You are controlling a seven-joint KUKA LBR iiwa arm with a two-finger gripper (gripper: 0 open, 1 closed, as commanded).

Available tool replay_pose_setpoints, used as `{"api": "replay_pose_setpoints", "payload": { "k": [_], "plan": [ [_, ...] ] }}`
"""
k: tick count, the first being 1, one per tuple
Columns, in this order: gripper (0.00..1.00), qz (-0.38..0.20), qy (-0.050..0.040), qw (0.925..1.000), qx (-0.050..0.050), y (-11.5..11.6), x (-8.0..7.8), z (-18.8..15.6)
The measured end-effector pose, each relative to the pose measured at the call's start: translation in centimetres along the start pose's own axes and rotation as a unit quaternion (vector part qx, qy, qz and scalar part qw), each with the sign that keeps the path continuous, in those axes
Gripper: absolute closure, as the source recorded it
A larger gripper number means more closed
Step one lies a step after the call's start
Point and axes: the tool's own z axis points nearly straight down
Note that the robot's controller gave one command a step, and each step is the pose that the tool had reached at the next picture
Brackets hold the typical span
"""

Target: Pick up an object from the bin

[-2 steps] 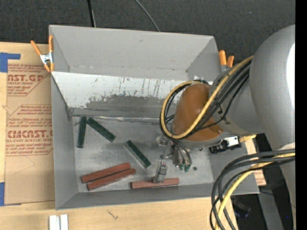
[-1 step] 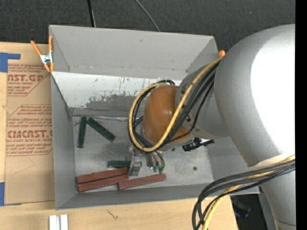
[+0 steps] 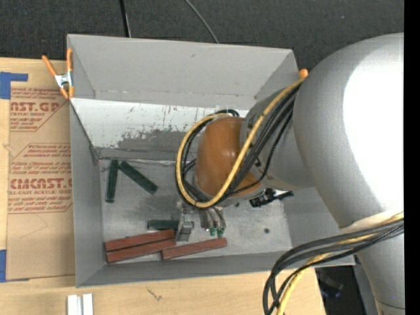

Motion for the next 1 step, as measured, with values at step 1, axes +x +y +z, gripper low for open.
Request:
{"api": "replay_pose_setpoints", "payload": {
  "k": [1],
  "plan": [
    [1.00,-0.007,0.0012,1.0000,0.001,-0.39,-4.97,-7.56]
  ]
}}
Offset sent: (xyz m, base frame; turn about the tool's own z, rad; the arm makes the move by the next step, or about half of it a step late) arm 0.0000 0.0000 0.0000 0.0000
